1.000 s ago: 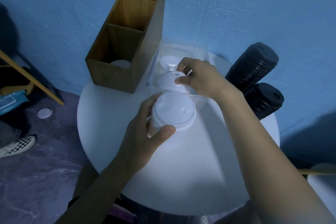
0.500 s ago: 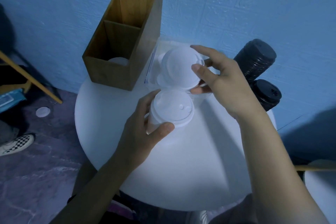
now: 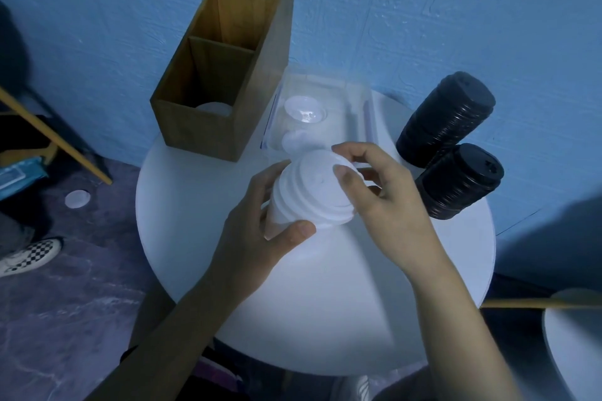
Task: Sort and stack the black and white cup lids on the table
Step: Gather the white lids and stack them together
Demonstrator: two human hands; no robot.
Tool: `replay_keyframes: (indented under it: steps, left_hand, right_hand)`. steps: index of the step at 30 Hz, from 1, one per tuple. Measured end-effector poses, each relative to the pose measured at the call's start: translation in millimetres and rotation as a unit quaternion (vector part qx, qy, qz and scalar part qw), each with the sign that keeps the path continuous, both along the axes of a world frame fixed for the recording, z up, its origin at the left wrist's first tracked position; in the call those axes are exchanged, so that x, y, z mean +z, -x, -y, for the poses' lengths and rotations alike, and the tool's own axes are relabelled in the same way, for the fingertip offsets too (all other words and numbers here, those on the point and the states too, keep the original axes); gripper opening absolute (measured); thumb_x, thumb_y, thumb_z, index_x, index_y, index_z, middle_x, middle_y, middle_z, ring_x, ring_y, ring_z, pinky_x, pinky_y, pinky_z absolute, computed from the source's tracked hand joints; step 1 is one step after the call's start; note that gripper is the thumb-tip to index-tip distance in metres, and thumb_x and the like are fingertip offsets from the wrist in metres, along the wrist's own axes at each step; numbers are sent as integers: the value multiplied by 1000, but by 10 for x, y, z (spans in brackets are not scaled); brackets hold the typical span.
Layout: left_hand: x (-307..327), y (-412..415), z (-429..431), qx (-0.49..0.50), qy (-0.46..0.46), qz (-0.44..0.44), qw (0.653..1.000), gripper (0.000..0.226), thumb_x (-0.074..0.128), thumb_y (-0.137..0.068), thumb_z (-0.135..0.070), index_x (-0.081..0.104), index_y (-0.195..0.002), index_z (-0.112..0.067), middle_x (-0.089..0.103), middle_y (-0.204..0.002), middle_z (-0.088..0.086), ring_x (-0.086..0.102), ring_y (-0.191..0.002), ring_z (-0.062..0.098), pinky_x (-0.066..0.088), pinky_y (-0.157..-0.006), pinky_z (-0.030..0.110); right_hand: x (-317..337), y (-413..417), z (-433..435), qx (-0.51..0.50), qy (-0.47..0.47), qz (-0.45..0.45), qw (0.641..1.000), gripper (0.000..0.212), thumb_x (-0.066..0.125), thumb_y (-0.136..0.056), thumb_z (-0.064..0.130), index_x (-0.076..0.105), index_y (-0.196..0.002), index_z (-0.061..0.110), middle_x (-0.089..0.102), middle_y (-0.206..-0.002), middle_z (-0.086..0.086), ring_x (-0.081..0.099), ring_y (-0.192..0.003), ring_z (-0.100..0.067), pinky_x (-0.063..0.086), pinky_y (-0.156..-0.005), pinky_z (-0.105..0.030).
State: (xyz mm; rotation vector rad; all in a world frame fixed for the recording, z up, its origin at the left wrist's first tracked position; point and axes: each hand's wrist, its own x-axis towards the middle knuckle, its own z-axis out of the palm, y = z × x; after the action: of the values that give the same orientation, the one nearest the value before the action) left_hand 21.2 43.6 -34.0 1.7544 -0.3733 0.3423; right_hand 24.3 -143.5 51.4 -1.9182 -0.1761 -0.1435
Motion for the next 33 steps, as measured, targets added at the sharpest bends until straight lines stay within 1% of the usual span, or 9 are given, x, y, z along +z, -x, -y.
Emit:
replay_keyframes:
  steps: [4, 7, 10, 13, 18, 22, 26, 30, 33]
  left_hand:
    - [-18, -8, -6, 3, -6, 13, 1000, 67, 72, -78, -55, 38, -136, -62, 56, -136, -29, 59, -125, 9, 56, -89, 21]
    - [-30, -10, -11, -6, 2, 14, 1000, 68, 74, -79, -52, 40, -137, -58, 58, -137, -22, 61, -125, 14, 58, -90, 29]
    - [-30, -5, -18, -6, 3, 11, 1000, 69, 74, -76, -53, 40, -136, -61, 59, -135, -24, 63, -122, 11, 60, -90, 32]
    - [-52, -7, -22, -1, -18, -6, 1000, 73, 75, -71, -56, 40, -136, -61, 58, -135, -27, 61, -124, 10, 60, -93, 36]
    - [-55, 15, -11, 9, -31, -19, 999, 80, 77, -67, -56, 41, -138, -51, 55, -134, -35, 58, -123, -1, 60, -93, 35]
    - [-71, -27, -9, 8, -53, 28, 998, 98, 77, -74, -64, 27, -154, -40, 44, -144, -36, 55, -130, 5, 59, -94, 34]
    - [-87, -51, -7, 11, -58, 78, 995, 98, 67, -79, -74, 24, -155, -28, 51, -149, -12, 58, -130, 13, 60, -95, 41]
    - [-111, -88, 29, 23, -75, 115, 990, 94, 68, -81, -73, 34, -148, -16, 52, -148, 5, 57, -130, 24, 59, -94, 52]
    - [-122, -83, 18, 18, -90, 122, 988, 87, 70, -82, -69, 37, -147, -23, 50, -149, -10, 51, -135, 9, 55, -104, 43]
  right_hand:
    - [-37, 25, -30, 10, 35, 63, 997, 20, 63, -101, 17, 74, -112, 29, 69, -115, 15, 63, -106, -9, 46, -82, -18]
    - [-57, 51, -23, 31, 95, 72, 992, 21, 66, -99, 32, 73, -118, 31, 65, -123, 19, 58, -123, -7, 48, -94, -26]
    - [-49, 96, 16, 65, 118, 50, 990, 45, 71, -86, 54, 68, -128, 37, 58, -138, 21, 49, -136, -4, 45, -109, -39]
    - [-54, 133, 23, 73, 132, 24, 988, 63, 72, -75, 66, 63, -133, 44, 49, -147, 28, 41, -141, 2, 39, -117, -39]
    - [-50, 153, -16, 58, 153, 20, 986, 72, 75, -73, 65, 55, -138, 42, 50, -145, 27, 46, -137, -3, 42, -112, -39]
    - [-19, 133, 2, 76, 149, -10, 986, 83, 78, -69, 65, 46, -143, 46, 50, -144, 29, 46, -135, -4, 42, -113, -39]
    - [-33, 115, 83, 100, 86, -36, 991, 103, 90, -64, 55, 35, -150, 50, 45, -144, 33, 43, -136, 5, 39, -114, -31]
    - [-86, 146, 158, 102, 62, -42, 992, 102, 92, -65, 53, 35, -149, 53, 49, -142, 29, 49, -131, 6, 43, -109, -28]
    - [-131, 185, 208, 103, 45, -49, 992, 96, 91, -66, 52, 39, -147, 54, 51, -141, 30, 52, -129, 6, 47, -106, -26]
